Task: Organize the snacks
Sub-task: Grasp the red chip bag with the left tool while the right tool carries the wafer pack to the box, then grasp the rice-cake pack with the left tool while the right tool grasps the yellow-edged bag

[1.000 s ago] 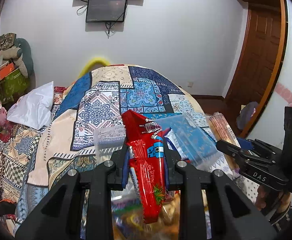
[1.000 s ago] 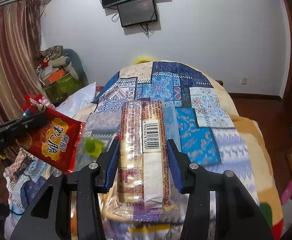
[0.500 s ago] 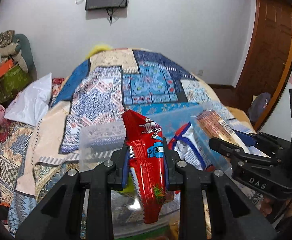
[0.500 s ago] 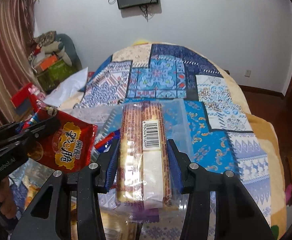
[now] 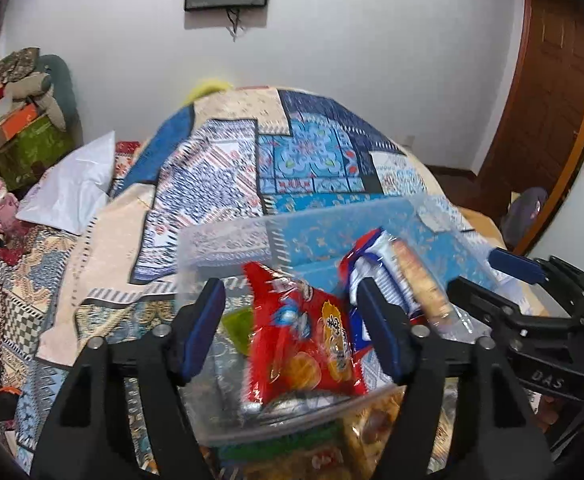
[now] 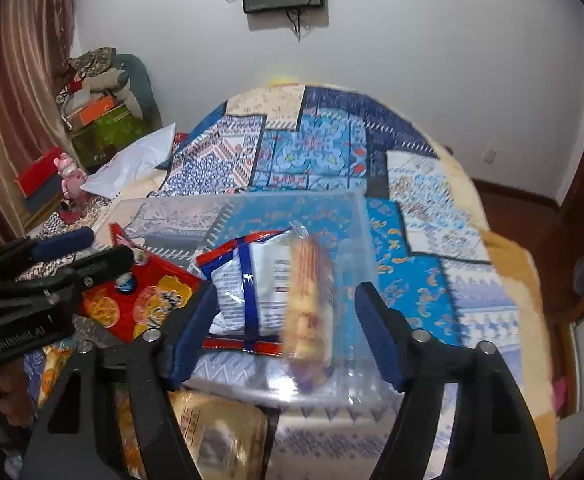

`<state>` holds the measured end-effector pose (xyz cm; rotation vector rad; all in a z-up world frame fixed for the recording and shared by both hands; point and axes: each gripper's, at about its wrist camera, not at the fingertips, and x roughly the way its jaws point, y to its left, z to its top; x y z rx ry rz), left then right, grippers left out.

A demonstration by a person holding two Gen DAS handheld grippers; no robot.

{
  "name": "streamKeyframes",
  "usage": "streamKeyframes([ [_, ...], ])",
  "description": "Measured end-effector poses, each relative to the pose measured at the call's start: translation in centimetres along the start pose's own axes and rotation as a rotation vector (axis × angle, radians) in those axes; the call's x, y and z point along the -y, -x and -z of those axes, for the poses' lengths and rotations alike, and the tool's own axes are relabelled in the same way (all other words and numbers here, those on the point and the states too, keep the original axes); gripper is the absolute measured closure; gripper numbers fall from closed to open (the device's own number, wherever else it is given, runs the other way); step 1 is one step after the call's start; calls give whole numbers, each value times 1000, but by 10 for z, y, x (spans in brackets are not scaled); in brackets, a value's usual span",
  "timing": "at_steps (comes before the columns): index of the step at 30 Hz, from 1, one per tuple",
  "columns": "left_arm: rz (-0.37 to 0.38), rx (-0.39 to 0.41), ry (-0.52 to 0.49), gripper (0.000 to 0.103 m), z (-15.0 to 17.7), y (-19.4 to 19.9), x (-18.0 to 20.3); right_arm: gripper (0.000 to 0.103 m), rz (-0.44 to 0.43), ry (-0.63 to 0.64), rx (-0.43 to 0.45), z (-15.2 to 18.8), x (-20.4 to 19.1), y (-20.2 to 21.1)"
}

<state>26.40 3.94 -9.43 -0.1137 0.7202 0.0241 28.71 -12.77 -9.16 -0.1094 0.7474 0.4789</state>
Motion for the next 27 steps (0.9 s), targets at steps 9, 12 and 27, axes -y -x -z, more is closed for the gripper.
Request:
streamKeyframes([
  [9, -32, 36, -18, 15, 7, 63, -12, 23, 1, 6, 75, 8, -2, 62],
  [12, -47, 15, -31, 15, 21, 76, -18, 23, 3, 6, 88, 15, -4, 79],
  [27, -124, -139, 59, 14, 108, 76, -63, 20, 49, -54, -2, 89, 2, 95],
])
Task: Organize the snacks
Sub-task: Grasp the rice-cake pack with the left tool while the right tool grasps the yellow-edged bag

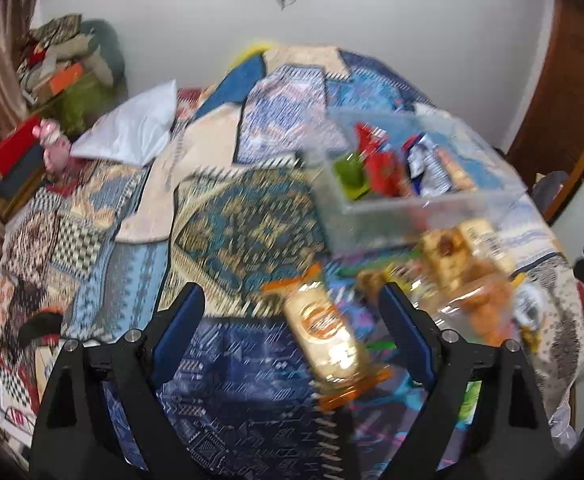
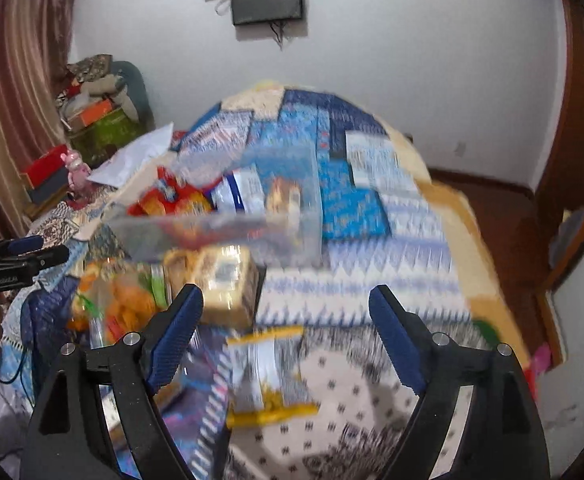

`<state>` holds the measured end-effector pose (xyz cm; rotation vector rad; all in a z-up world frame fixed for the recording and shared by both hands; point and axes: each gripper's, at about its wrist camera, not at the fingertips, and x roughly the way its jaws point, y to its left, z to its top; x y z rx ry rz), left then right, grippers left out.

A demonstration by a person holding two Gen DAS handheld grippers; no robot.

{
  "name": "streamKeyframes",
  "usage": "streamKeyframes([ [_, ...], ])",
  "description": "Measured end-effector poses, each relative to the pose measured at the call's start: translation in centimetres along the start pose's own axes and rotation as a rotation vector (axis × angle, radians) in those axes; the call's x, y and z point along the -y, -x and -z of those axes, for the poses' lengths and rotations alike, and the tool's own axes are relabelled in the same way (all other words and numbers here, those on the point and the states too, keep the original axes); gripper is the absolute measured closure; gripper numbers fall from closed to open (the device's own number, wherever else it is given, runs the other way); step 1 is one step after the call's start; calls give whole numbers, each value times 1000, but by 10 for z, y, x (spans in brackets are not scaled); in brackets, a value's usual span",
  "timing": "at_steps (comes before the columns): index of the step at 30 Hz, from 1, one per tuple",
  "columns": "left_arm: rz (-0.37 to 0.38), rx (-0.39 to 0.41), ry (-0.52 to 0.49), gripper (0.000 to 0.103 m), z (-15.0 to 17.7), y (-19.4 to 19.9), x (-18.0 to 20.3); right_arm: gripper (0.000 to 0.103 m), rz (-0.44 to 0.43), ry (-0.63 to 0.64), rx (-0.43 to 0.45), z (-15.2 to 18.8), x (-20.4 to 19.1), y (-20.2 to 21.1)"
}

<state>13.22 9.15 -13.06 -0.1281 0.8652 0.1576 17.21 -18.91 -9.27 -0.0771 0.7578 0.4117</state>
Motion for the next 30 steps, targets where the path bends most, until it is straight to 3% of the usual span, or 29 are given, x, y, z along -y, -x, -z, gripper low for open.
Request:
streamKeyframes([
  [4, -29, -36, 8, 14, 8, -17, -4, 20, 2, -25, -70, 23, 1, -16],
  [14, 5, -74, 18, 14, 14, -49, 4, 20, -4, -5, -156, 46, -2, -41],
  [17, 20, -88, 48, 23, 18, -54, -3, 20, -20, -5, -179, 51, -4, -48],
  [20, 42, -113, 76, 41, 25, -59, -12, 21, -15, -2, -176, 54, -5, -49],
  [22, 54, -98, 79, 52, 30, -57, -15, 30, -6, 10, -169, 56, -6, -47],
  [24, 53, -86, 71, 62, 34, -53, -16, 45, -11, 14, -168, 56, -7, -46],
  [30, 41, -74, 50, 64, 39, -42, -17, 53, -44, -11, -168, 54, -4, -40],
])
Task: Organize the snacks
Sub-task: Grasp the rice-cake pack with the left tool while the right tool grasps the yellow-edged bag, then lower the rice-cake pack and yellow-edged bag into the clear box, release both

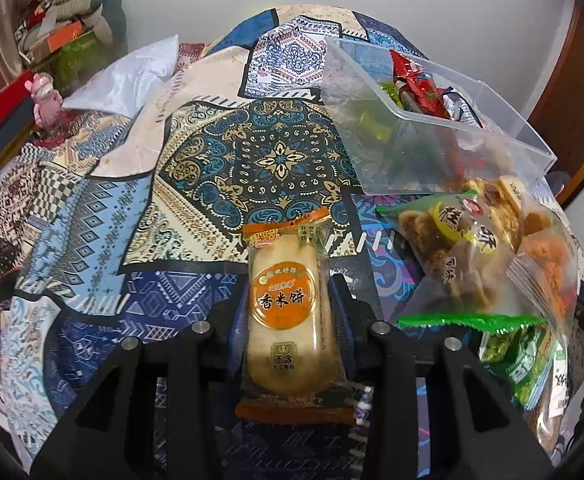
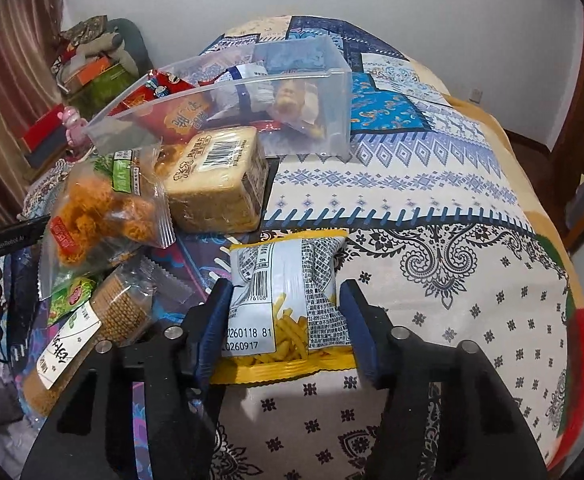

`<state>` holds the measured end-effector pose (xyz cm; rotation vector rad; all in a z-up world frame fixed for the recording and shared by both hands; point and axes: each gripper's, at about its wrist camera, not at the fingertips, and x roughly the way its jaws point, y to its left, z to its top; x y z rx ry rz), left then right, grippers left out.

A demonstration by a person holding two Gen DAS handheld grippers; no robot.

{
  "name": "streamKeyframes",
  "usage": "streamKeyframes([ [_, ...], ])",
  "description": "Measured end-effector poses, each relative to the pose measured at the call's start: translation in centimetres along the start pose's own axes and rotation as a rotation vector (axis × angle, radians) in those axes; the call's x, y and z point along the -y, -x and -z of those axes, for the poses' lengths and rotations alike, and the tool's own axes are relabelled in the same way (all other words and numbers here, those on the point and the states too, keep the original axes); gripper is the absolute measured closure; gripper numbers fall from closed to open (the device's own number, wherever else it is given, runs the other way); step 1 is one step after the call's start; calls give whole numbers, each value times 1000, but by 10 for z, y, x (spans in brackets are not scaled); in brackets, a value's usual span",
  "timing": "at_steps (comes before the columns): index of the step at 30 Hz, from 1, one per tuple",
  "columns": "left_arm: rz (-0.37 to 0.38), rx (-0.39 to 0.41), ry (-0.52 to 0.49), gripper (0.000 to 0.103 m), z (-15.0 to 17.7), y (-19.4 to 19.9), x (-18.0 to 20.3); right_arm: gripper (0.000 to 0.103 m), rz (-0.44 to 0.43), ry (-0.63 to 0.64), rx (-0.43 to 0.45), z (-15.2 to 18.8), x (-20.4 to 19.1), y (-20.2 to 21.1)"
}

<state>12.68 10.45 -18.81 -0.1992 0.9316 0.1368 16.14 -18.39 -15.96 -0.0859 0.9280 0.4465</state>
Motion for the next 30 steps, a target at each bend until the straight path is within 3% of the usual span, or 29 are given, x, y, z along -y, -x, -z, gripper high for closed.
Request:
streamKeyframes([
  [10, 21, 108, -23, 64, -22, 44, 10, 53, -2, -15, 76, -15, 1, 28],
  [18, 80, 204, -63, 64, -63, 70, 38, 53, -14, -4, 208, -54, -2, 56],
  [30, 168, 251, -101, 64, -115, 59, 87, 53, -33, 17, 307, -110, -10, 48],
])
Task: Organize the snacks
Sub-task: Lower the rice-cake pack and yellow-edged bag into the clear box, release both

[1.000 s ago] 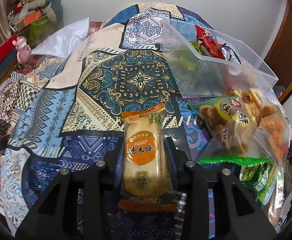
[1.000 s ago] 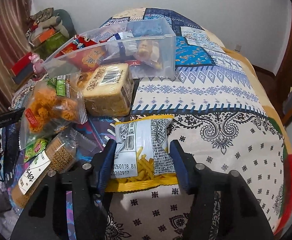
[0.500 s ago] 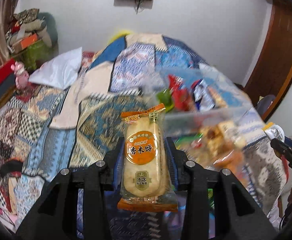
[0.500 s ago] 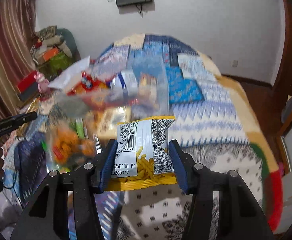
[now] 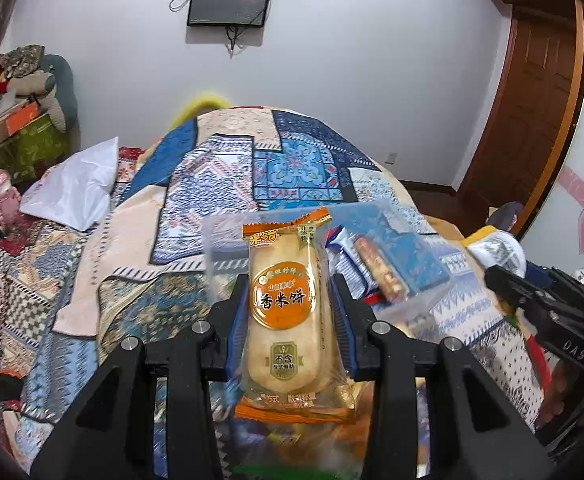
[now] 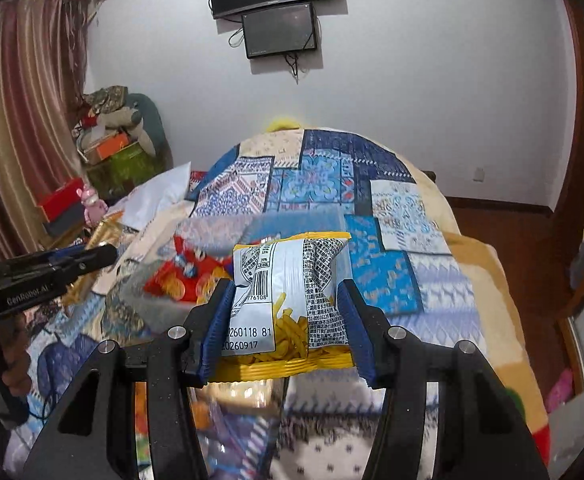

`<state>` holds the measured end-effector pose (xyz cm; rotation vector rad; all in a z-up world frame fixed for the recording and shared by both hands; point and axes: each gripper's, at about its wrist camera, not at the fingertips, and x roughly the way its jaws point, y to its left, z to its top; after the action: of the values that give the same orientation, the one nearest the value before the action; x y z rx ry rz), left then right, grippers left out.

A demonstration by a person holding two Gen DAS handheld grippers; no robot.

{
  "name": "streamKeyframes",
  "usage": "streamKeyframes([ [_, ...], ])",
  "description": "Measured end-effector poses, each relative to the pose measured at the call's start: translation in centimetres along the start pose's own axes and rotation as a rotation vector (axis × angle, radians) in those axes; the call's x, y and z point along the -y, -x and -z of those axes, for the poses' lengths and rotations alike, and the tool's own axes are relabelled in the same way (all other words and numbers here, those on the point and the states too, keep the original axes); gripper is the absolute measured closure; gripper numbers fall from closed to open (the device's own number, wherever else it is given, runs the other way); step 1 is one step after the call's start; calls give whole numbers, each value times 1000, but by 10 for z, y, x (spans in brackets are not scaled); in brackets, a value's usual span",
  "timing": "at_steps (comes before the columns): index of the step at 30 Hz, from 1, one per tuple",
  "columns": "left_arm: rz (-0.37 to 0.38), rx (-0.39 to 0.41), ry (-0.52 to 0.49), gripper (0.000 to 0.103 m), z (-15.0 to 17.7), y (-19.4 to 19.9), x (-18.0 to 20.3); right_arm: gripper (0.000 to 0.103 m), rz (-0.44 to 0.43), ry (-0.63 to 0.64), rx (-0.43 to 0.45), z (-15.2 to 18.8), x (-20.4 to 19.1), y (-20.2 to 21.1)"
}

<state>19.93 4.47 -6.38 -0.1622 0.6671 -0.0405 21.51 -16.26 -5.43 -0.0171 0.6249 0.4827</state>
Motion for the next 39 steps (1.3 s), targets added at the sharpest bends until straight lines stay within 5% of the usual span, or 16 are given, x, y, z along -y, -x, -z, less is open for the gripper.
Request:
streamKeyframes([
  [24, 26, -157, 2, 65, -22, -117, 21, 53, -11, -3, -90, -18, 6, -102],
  [39, 11, -110, 17, 45, -27, -72, 20, 45, 9, -7, -75, -23, 14, -69],
])
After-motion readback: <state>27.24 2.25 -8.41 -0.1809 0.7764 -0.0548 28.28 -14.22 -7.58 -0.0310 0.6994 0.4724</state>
